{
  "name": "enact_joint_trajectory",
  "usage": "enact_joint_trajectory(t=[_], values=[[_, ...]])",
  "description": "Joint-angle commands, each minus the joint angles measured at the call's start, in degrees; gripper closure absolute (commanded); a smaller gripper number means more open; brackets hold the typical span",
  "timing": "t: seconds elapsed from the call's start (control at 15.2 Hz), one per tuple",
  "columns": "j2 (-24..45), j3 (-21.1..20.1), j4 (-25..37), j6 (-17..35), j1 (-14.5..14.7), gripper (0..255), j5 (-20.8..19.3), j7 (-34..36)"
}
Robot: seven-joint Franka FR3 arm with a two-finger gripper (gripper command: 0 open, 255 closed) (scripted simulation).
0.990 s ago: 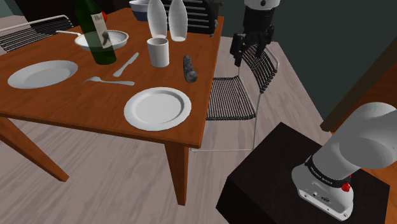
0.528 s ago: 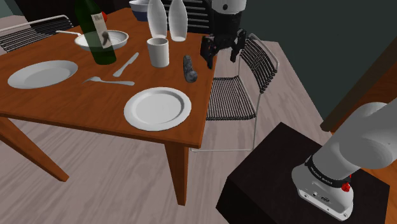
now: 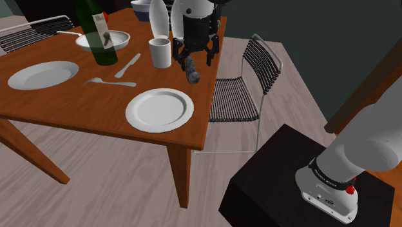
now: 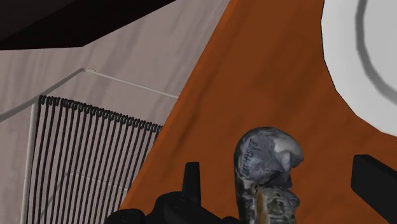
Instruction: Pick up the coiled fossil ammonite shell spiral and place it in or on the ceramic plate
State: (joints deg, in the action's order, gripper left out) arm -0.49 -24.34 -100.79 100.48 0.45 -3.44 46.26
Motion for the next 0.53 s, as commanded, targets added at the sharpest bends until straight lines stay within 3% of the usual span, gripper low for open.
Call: enact_joint_trajectory(t=[0.0,0.46], values=[[0.7,-0.1,-0.3,1.0,0.1,0,-0.2,0.7],[0.8,0.0,-4.4,5.2,0.0,0,-0.3,0.8]])
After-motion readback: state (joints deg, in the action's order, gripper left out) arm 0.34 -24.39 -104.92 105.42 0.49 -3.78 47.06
